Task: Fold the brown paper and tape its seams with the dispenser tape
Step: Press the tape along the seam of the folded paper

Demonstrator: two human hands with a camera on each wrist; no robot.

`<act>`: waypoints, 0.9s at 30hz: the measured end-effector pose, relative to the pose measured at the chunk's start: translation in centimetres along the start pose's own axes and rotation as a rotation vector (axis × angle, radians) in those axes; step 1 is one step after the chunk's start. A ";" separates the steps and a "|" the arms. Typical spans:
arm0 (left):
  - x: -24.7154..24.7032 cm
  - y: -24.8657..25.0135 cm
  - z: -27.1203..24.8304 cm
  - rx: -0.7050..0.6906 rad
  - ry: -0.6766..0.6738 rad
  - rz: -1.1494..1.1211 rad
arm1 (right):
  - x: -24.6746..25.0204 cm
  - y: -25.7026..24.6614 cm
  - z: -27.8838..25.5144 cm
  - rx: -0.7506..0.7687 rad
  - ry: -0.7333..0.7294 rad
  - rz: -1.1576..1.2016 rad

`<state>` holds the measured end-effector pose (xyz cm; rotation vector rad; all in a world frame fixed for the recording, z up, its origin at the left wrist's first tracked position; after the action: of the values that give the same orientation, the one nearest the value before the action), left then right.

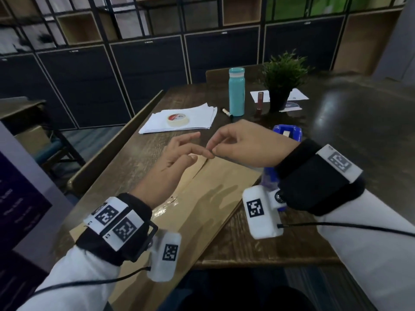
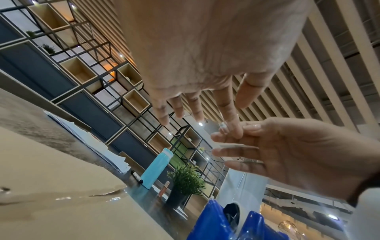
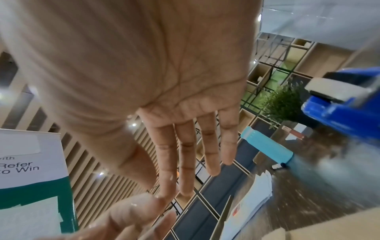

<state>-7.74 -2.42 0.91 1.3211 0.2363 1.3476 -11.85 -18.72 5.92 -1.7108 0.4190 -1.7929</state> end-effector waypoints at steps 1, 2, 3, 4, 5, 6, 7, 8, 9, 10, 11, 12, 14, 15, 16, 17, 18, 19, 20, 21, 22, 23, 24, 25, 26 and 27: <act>0.0 0.0 -0.1 -0.006 0.002 -0.001 | -0.2 0.0 0.1 -0.002 -0.007 0.019; 0.0 0.1 -0.2 -0.008 0.003 0.001 | -0.3 -0.1 0.2 0.001 -0.011 0.031; 0.0 0.0 -0.2 -0.006 0.004 0.005 | -0.5 -0.1 0.4 0.006 -0.009 0.040; 0.0 0.0 -0.2 -0.002 0.002 0.013 | -0.5 -0.1 0.5 0.013 0.003 0.055; 0.0 -0.1 -0.2 0.000 0.001 0.025 | -0.5 -0.1 0.6 0.020 0.022 0.073; 0.0 -0.1 -0.2 0.002 0.000 0.032 | -0.5 -0.1 0.7 0.028 0.041 0.087; 0.0 -0.3 -0.2 0.002 -0.001 0.035 | -0.6 -0.1 0.7 0.034 0.058 0.093; 0.1 -0.4 -0.2 0.003 -0.001 0.033 | -0.6 -0.1 0.8 0.038 0.073 0.095; 0.1 -0.5 -0.2 0.005 0.000 0.025 | -0.6 0.0 0.9 0.041 0.085 0.093; 0.1 -0.6 -0.2 0.011 0.002 0.014 | -0.7 0.0 1.0 0.046 0.098 0.086; 0.2 -0.7 -0.1 0.013 0.007 0.006 | -0.7 0.0 1.1 0.054 0.111 0.074; 0.3 -0.9 -0.1 0.013 0.010 0.001 | -0.8 -0.1 1.1 0.065 0.125 0.060; 0.4 -1.2 0.1 0.009 0.017 -0.010 | -0.9 -0.3 1.2 0.102 0.160 0.035; 0.5 -1.4 0.2 0.007 0.021 -0.023 | -1.0 -0.5 1.2 0.123 0.178 0.016; 0.6 -1.4 0.3 0.005 0.025 -0.043 | -1.2 -0.7 1.2 0.146 0.198 -0.013; 0.6 -1.5 0.4 0.008 0.027 -0.063 | -1.3 -0.8 1.3 0.171 0.220 -0.048; 0.7 -1.6 0.4 0.017 0.030 -0.083 | -1.4 -0.9 1.4 0.200 0.246 -0.087; 0.7 -1.8 0.5 0.032 0.033 -0.100 | -1.6 -1.0 1.5 0.229 0.271 -0.126; 0.8 -1.9 0.6 0.051 0.036 -0.117 | -1.9 -1.0 1.7 0.258 0.296 -0.165; 0.8 -2.0 0.7 0.073 0.045 -0.139 | -2.1 -1.1 1.8 0.290 0.321 -0.207; 0.9 -2.1 0.7 0.091 0.056 -0.161 | -2.4 -1.3 1.9 0.316 0.340 -0.252; 0.9 -2.0 0.8 0.107 0.075 -0.180 | -2.6 -1.4 1.9 0.339 0.354 -0.303; 1.0 -2.0 0.9 0.128 0.091 -0.204 | -2.9 -1.6 1.9 0.358 0.366 -0.356; 1.2 -2.1 1.0 0.149 0.106 -0.222 | -3.1 -1.7 2.0 0.376 0.375 -0.406; 1.4 -2.2 1.2 0.166 0.115 -0.235 | -3.3 -1.9 1.9 0.395 0.383 -0.441; 1.7 -2.4 1.3 0.176 0.111 -0.217 | -3.4 -2.1 1.9 0.411 0.390 -0.458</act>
<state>-4.87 -1.11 0.41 1.3251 0.5698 1.2374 -10.55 -14.67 4.72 -1.2306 -0.2033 -2.3539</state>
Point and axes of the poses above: each hand's wrist, its own z-axis towards the middle knuckle, its own x-axis out of the back of the hand, y = z × x, the point moved 4 cm from there along z, towards the middle knuckle, and after that the axes turned 1 degree about -y, right-handed, at the moved point
